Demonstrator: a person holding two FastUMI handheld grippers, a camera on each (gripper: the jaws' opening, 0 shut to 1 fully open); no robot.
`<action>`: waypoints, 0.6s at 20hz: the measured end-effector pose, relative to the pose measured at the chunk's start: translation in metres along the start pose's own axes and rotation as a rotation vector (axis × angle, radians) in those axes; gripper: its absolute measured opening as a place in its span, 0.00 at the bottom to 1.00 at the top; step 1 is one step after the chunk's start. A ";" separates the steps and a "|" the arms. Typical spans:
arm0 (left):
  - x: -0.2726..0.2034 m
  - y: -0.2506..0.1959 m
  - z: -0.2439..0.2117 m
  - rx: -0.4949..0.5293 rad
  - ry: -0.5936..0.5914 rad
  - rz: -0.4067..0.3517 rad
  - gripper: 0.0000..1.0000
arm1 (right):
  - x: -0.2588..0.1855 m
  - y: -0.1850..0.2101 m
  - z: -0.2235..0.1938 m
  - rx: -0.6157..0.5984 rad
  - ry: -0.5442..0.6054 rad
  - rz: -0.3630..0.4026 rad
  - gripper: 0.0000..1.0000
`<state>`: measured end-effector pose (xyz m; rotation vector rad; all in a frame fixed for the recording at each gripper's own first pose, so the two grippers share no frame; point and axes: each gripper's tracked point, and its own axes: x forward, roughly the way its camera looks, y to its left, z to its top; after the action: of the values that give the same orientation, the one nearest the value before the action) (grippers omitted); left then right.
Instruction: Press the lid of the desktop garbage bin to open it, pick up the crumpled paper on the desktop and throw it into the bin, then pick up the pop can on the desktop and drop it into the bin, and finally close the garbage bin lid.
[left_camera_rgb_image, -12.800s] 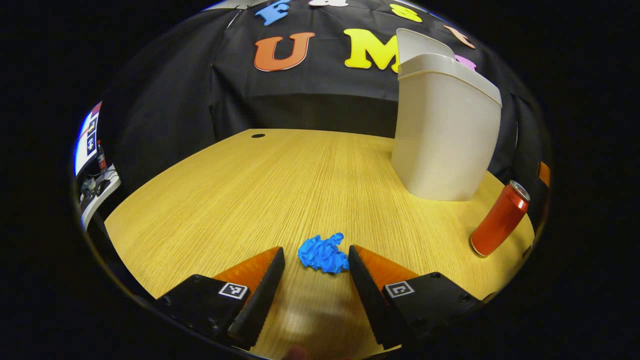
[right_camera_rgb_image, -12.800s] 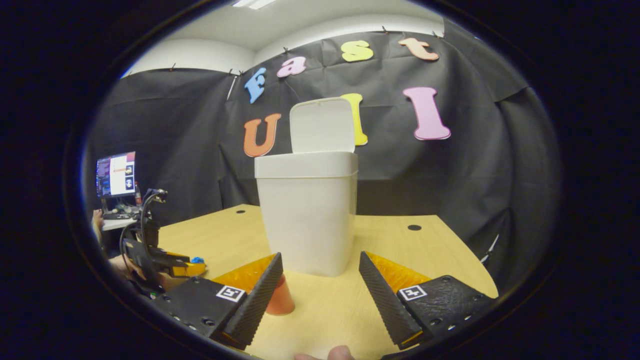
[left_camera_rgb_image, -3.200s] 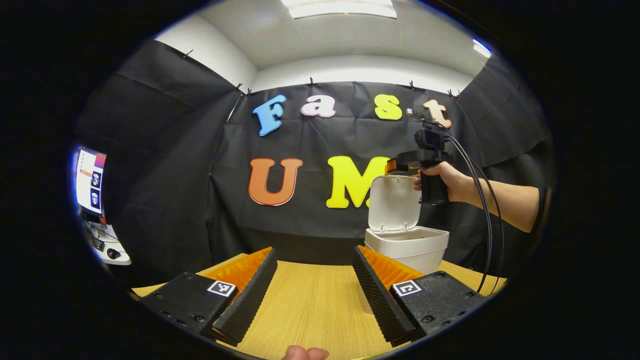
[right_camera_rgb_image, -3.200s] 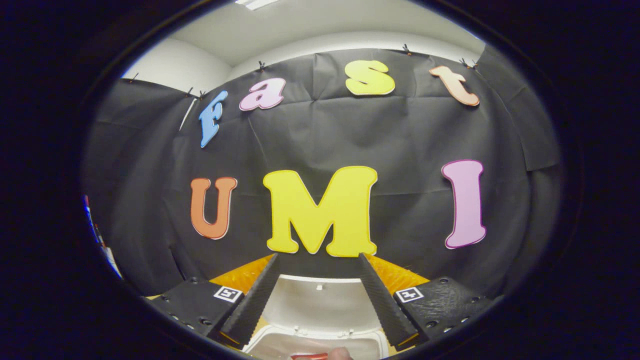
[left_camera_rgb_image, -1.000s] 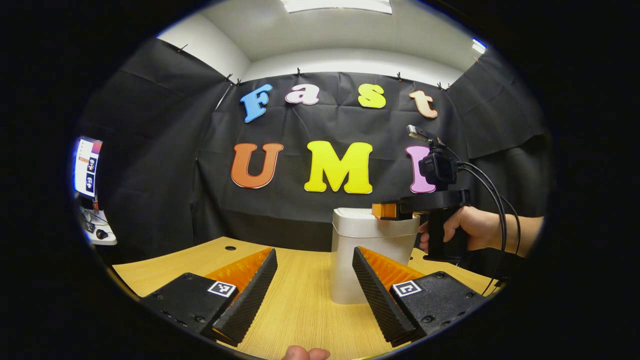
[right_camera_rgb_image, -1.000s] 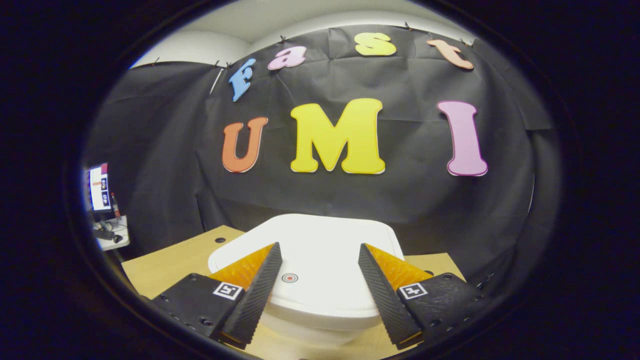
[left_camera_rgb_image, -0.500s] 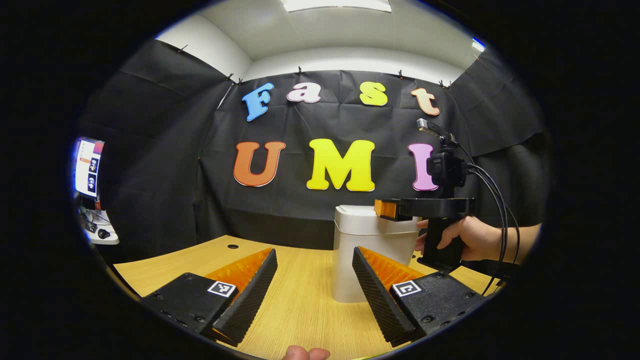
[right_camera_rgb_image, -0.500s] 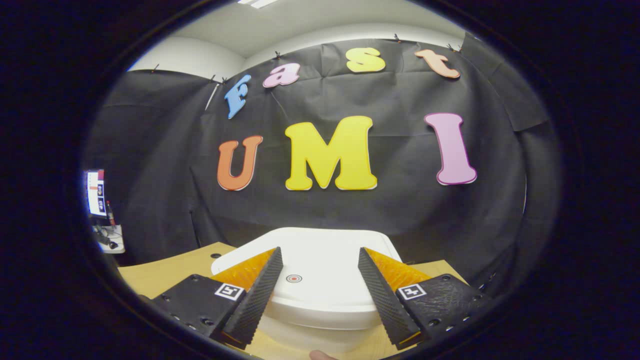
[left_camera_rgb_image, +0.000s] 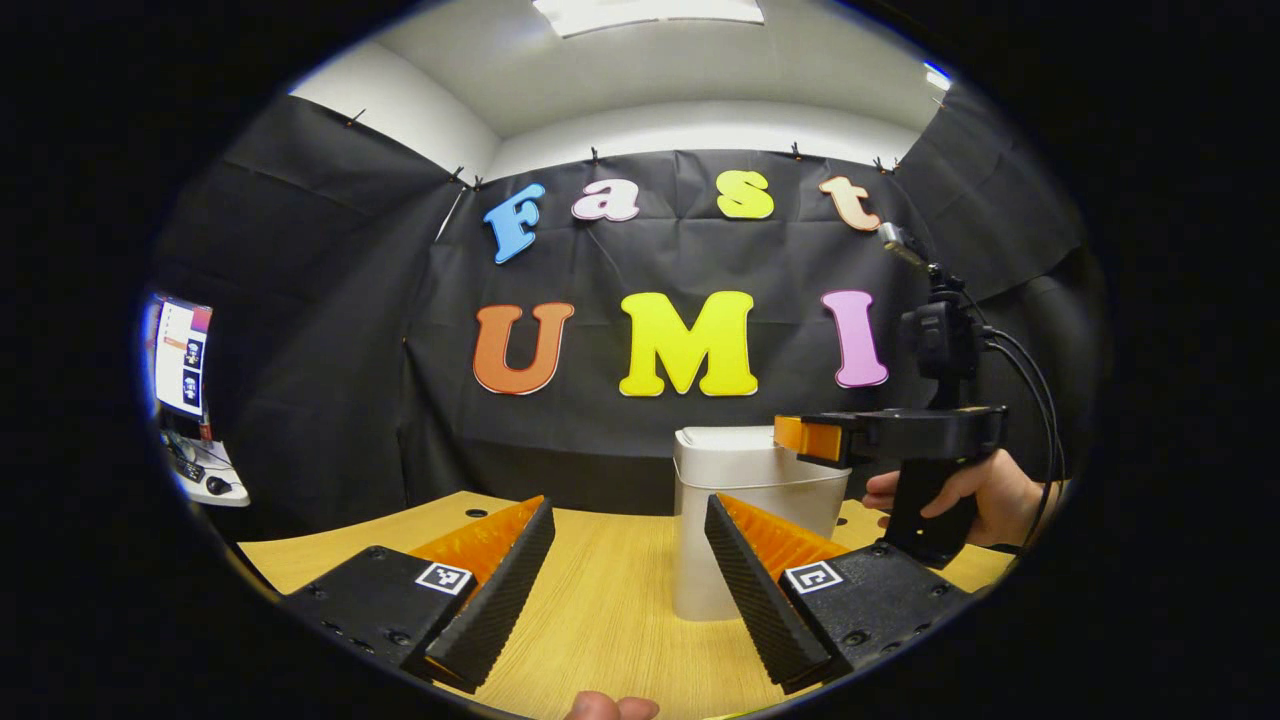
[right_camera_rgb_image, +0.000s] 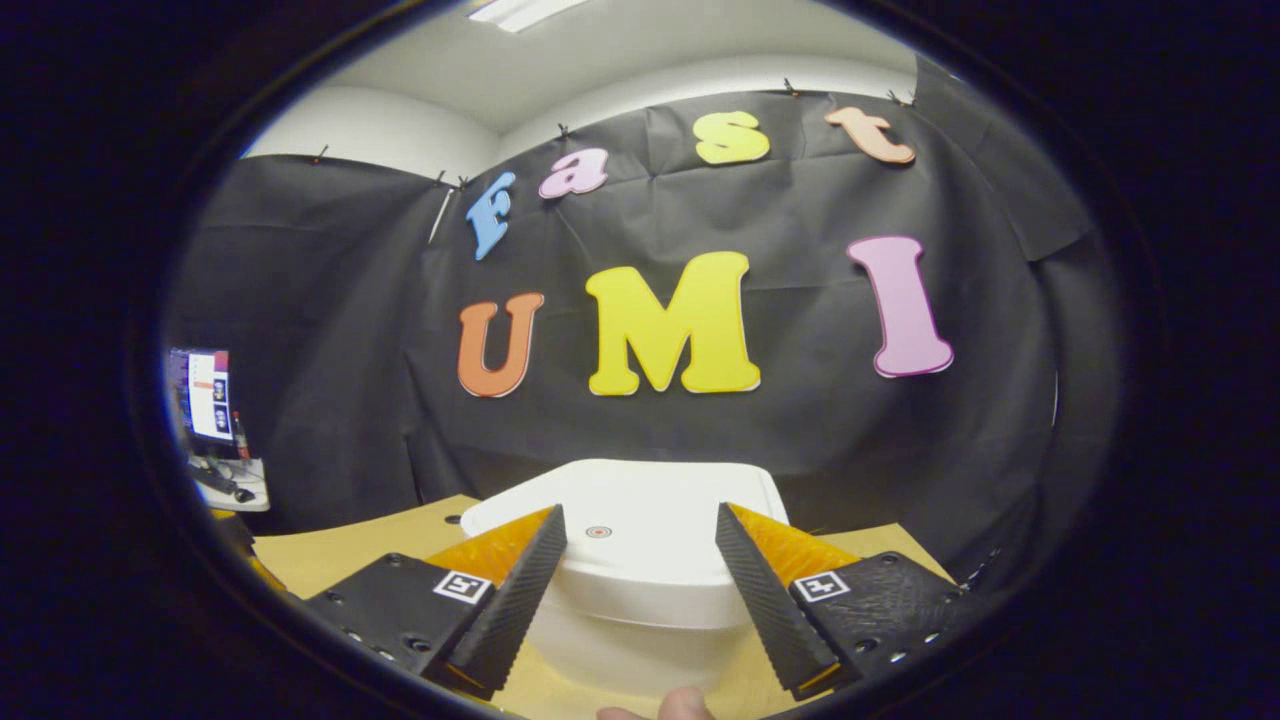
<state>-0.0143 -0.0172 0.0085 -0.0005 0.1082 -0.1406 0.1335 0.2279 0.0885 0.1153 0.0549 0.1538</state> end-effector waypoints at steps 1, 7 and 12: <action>0.002 -0.004 0.001 0.007 0.002 -0.001 0.98 | -0.010 -0.004 -0.001 -0.007 -0.011 -0.001 0.93; 0.007 -0.031 0.010 0.009 -0.033 -0.037 0.97 | -0.087 -0.043 -0.027 0.086 -0.068 -0.044 0.93; 0.018 -0.055 0.012 -0.017 -0.041 -0.065 0.97 | -0.138 -0.094 -0.047 0.061 -0.100 -0.179 0.95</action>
<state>-0.0034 -0.0737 0.0187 -0.0238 0.0683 -0.2048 0.0083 0.1194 0.0375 0.1776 -0.0304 -0.0324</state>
